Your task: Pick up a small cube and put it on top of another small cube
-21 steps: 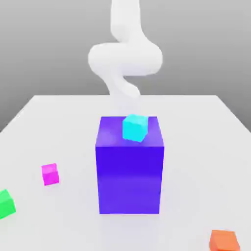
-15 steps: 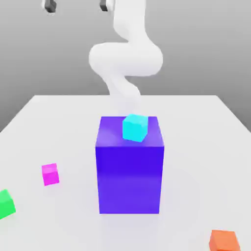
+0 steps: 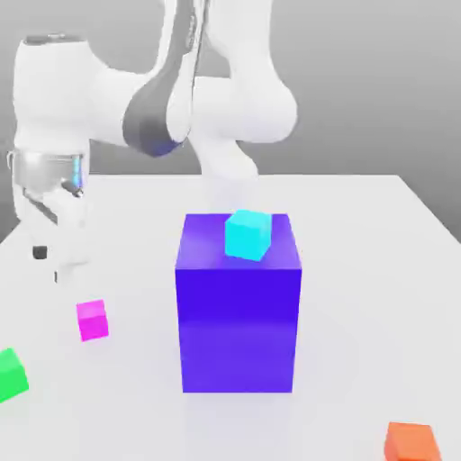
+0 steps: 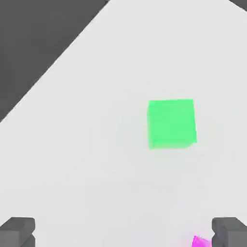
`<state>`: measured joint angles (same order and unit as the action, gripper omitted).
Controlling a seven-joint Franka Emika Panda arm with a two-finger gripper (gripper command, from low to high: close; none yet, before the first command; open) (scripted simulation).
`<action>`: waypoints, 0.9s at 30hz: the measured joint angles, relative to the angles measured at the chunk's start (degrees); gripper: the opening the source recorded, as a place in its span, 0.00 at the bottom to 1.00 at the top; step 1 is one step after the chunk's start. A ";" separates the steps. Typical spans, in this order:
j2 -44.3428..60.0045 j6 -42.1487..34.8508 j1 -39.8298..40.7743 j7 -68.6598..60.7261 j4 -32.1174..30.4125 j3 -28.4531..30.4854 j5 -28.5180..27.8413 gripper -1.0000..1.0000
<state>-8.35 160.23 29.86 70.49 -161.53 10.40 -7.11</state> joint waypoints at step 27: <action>8.57 6.49 11.09 -1.99 -4.91 -5.32 7.50 0.00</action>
<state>0.22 166.72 40.96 68.50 -166.44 5.08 0.40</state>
